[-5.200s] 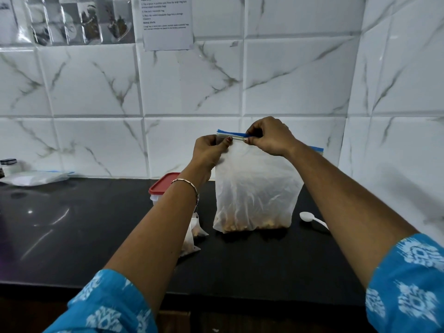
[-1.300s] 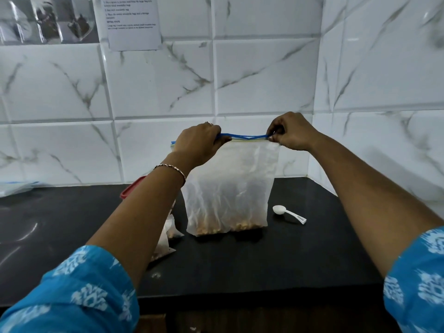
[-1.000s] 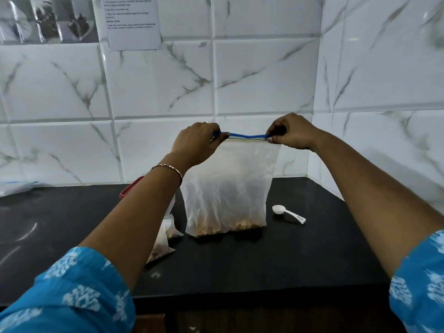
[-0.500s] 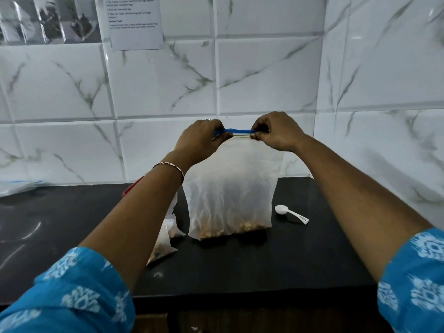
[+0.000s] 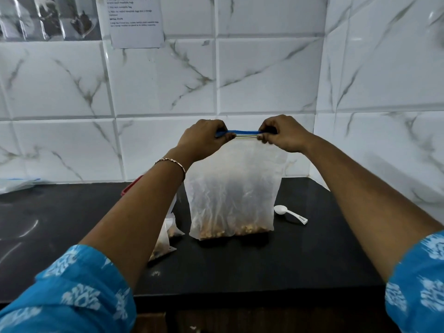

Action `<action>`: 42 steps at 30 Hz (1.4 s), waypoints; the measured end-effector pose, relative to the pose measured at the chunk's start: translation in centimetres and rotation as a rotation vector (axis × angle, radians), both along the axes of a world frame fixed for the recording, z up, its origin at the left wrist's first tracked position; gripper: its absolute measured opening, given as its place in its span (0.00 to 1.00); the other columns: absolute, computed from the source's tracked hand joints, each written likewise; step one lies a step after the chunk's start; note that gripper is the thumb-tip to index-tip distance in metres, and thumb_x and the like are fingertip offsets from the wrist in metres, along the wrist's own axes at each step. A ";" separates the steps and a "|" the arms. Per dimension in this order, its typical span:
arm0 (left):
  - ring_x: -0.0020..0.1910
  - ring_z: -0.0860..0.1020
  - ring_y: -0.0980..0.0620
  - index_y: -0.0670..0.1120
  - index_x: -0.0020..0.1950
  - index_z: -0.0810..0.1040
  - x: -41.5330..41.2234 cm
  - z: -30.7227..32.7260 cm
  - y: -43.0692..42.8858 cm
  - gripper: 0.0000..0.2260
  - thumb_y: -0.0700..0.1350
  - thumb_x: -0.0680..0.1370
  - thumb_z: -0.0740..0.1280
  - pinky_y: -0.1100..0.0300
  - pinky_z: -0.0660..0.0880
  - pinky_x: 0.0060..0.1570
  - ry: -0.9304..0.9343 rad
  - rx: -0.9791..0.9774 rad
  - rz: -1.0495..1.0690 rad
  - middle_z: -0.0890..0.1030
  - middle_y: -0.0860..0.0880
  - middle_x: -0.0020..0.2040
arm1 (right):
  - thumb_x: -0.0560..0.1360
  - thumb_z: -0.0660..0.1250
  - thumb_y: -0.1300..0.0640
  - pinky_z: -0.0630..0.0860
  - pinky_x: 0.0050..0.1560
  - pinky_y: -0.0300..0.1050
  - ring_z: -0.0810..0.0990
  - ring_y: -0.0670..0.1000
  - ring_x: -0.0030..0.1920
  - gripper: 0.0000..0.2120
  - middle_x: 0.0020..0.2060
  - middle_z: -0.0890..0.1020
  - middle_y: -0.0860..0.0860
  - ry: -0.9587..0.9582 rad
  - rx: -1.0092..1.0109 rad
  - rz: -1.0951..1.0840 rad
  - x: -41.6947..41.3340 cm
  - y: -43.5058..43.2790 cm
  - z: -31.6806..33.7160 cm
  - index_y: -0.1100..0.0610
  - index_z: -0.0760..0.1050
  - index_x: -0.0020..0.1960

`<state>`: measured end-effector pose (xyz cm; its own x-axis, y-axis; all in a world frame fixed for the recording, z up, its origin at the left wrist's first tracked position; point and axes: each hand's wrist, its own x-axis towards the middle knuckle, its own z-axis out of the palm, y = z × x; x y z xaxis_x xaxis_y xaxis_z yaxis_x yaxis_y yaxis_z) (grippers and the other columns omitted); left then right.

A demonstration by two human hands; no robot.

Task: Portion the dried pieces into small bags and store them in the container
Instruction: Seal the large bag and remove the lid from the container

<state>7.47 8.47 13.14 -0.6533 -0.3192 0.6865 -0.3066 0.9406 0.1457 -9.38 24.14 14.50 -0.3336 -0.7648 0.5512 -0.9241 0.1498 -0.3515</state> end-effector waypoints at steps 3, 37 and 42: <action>0.44 0.74 0.48 0.50 0.51 0.76 0.2 0.5 0.0 0.20 0.66 0.75 0.64 0.57 0.67 0.40 -0.114 0.005 0.072 0.76 0.52 0.43 | 0.80 0.62 0.60 0.77 0.52 0.49 0.80 0.49 0.45 0.05 0.38 0.81 0.44 0.048 0.067 -0.018 0.3 -0.6 -0.1 0.53 0.75 0.49; 0.48 0.75 0.48 0.49 0.54 0.75 -1.6 -3.4 -4.9 0.26 0.67 0.68 0.70 0.57 0.67 0.42 -0.286 -0.066 0.320 0.76 0.52 0.46 | 0.68 0.74 0.39 0.66 0.40 0.44 0.73 0.50 0.41 0.18 0.37 0.75 0.47 0.142 0.141 -0.079 -0.7 -6.6 -3.9 0.53 0.75 0.45; 0.38 0.71 0.51 0.47 0.41 0.76 0.8 -1.4 -4.4 0.15 0.55 0.68 0.77 0.59 0.66 0.35 -0.472 0.278 0.148 0.73 0.53 0.34 | 0.69 0.76 0.55 0.73 0.46 0.42 0.77 0.50 0.45 0.10 0.43 0.82 0.51 -0.201 0.269 0.120 -1.0 -3.8 -3.1 0.58 0.81 0.47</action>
<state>8.28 4.08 11.77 -0.8037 -0.5574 0.2080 -0.5239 0.8288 0.1967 -10.41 20.29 11.40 -0.3144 -0.9139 0.2567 -0.8569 0.1569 -0.4910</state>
